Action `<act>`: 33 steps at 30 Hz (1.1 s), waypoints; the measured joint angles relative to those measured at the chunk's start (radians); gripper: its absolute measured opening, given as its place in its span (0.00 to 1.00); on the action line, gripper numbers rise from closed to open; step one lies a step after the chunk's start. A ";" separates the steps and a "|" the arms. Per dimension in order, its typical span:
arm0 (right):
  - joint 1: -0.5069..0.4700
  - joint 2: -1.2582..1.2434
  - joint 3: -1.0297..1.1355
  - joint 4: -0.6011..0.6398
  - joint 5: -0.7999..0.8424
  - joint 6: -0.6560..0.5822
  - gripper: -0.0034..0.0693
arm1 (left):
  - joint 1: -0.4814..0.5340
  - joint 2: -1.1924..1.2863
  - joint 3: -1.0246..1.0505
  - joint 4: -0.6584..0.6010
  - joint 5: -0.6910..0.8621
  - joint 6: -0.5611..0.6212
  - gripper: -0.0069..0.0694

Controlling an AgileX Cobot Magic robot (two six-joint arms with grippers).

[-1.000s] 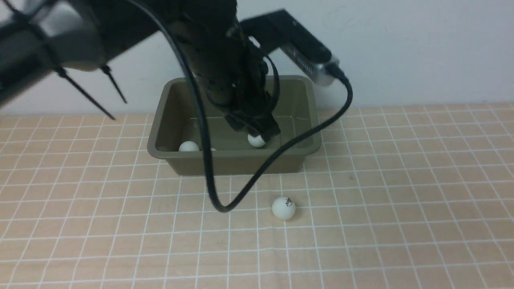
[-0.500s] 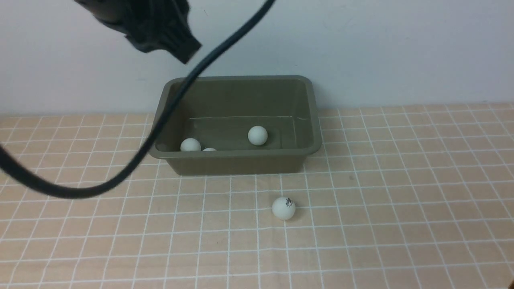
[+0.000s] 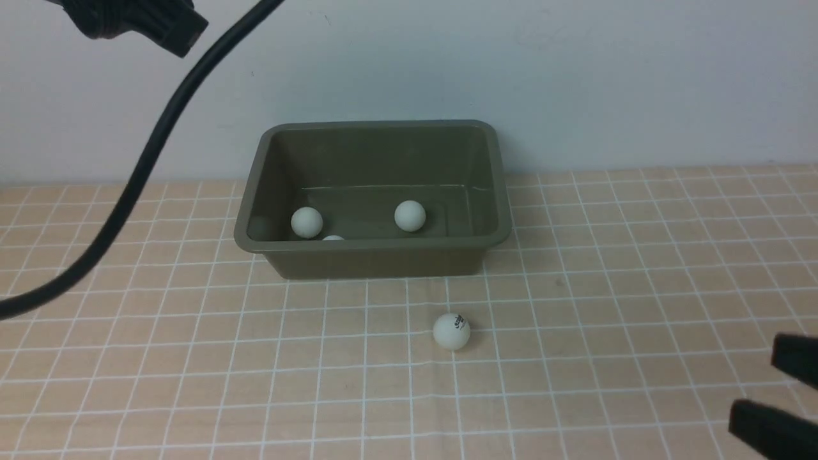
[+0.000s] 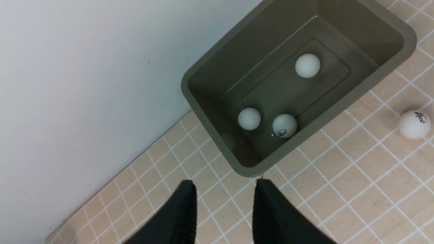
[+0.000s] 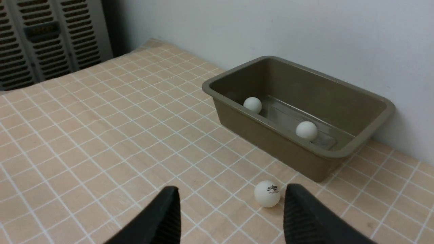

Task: Put the table tennis balls into the box on the light coffee tablecloth.
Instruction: 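Reach for and grasp a ping pong ball on the table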

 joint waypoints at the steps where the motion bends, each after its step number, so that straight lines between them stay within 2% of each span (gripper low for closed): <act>1: 0.000 0.030 -0.026 -0.003 0.010 0.000 0.57 | 0.000 0.000 0.000 -0.001 0.000 0.000 0.33; 12: 0.000 0.422 -0.292 -0.012 0.164 0.108 0.57 | 0.000 0.000 0.000 -0.060 0.001 -0.001 0.33; 14: 0.000 0.483 -0.320 0.020 0.174 0.110 0.57 | 0.000 0.002 0.000 -0.060 0.001 -0.001 0.33; 20: 0.005 0.609 -0.343 0.229 0.172 0.112 0.57 | 0.000 0.033 0.000 -0.061 0.002 -0.001 0.33; 22: 0.026 0.629 -0.355 0.229 0.166 0.101 0.57 | 0.000 0.043 0.000 -0.061 0.002 -0.001 0.33; 27: 0.099 0.640 -0.381 0.108 0.164 0.107 0.57 | 0.000 0.059 0.000 -0.067 0.002 -0.004 0.33; 33: 0.129 0.640 -0.382 -0.242 0.078 0.345 0.57 | 0.000 0.066 0.000 -0.069 0.002 -0.020 0.33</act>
